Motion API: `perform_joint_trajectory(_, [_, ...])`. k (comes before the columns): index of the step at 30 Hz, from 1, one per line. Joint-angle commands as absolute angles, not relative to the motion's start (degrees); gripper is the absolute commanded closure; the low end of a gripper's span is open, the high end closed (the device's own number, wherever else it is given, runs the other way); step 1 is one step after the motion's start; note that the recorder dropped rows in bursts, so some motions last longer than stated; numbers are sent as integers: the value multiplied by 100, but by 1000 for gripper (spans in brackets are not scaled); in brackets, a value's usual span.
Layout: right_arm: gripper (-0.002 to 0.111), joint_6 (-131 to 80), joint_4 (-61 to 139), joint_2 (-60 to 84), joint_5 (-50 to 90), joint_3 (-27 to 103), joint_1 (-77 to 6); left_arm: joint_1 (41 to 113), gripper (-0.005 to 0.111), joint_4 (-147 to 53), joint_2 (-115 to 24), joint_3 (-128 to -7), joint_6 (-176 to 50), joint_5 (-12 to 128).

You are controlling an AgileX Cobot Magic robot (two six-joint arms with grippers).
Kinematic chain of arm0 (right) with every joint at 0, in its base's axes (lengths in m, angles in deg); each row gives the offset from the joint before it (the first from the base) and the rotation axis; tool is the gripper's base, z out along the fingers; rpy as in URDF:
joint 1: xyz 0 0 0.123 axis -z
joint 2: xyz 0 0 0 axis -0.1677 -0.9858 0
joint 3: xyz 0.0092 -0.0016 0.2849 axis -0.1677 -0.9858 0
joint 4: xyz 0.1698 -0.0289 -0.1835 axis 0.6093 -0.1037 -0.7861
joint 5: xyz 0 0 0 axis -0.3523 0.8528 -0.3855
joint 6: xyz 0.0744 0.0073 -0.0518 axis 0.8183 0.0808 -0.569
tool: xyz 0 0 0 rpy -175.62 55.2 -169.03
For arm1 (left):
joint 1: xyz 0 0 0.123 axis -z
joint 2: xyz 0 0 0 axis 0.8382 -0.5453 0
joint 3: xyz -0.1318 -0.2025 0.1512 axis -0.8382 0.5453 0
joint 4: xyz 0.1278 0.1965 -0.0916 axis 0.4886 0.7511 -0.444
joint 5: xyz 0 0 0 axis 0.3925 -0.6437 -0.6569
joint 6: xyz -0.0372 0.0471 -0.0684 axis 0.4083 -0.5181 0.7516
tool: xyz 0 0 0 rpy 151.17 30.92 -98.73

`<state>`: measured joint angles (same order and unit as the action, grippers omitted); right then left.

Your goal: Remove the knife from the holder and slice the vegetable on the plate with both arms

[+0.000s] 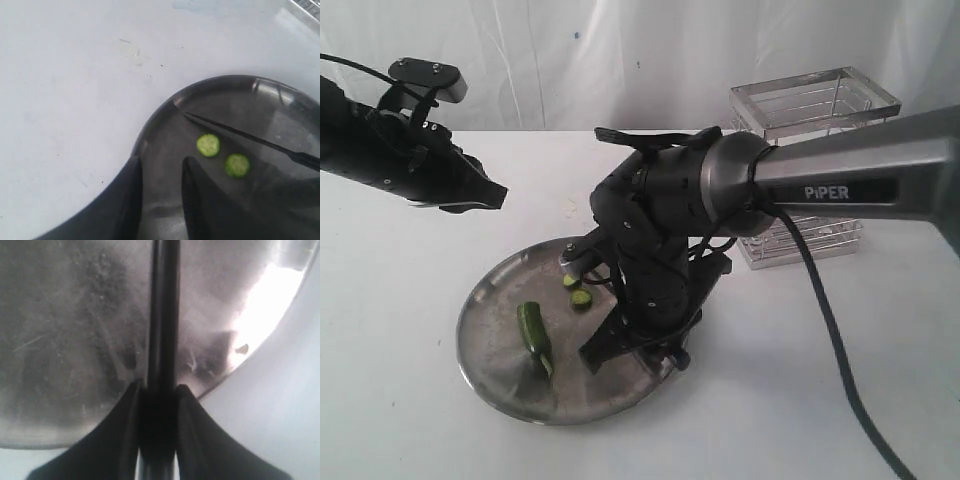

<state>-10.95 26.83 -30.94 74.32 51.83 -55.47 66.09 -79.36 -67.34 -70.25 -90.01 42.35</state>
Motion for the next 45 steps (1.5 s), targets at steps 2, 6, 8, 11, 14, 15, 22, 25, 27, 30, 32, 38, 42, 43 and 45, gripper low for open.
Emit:
perform_joint_trajectory(2, [108,-1073,3178,-3043,6798,5143,-5372,6505,73,-8048,-6705,-6770,-8810,4246])
perform_joint_trajectory(6, [108,-1490,4191,-3053,6319,5134,-5075,6495,73,-8048,-6705,-6769,-8781,4186])
perform_joint_trajectory(8, [108,-1737,4687,-3078,6252,5134,-4960,6495,73,-8048,-6705,-6769,-8781,4147])
perform_joint_trajectory(11, [107,-1750,4724,-3211,6252,5134,-4944,6495,73,-8048,-6705,-6769,-8715,4065])
perform_joint_trajectory(14, [92,-1973,4891,-3344,6252,5134,-4944,6495,73,-8048,-6705,-6769,-8651,3944])
perform_joint_trajectory(15, [85,-1973,4891,-3368,6241,5134,-4944,6495,73,-8048,-6705,-6769,-8651,3932])
perform_joint_trajectory(22, [61,-1973,4571,-2825,5741,5134,-4944,6495,75,-7968,-6225,-6769,-8638,3891])
perform_joint_trajectory(25, [61,-1875,4400,-2437,5760,5124,-4944,6495,82,-7968,-5665,-6769,-8499,3778])
perform_joint_trajectory(27, [75,-1467,4078,-2039,5311,4890,-4981,6495,96,-7912,-5231,-6584,-8443,3755])
perform_joint_trajectory(30, [105,-1174,3821,-1261,4562,4318,-5044,6495,107,-7912,-4609,-6054,-8378,4083])
perform_joint_trajectory(32, [108,-1104,3859,-647,4048,3807,-5123,6495,107,-7922,-4071,-5650,-8114,4369])
perform_joint_trajectory(38, [108,-1093,3891,1297,2749,2156,-5599,6495,107,-7922,-2342,-4699,-7751,4641])
perform_joint_trajectory(42, [108,-1027,3898,2414,2304,1451,-5944,6495,107,-7985,-1635,-4617,-7721,4154])
perform_joint_trajectory(43, [108,-962,3898,2654,2303,1337,-5991,6495,107,-7985,-1544,-4617,-7721,4077])
perform_joint_trajectory(45, [108,-928,3898,3045,2364,1180,-5995,6495,107,-7985,-1363,-4617,-7721,4052])
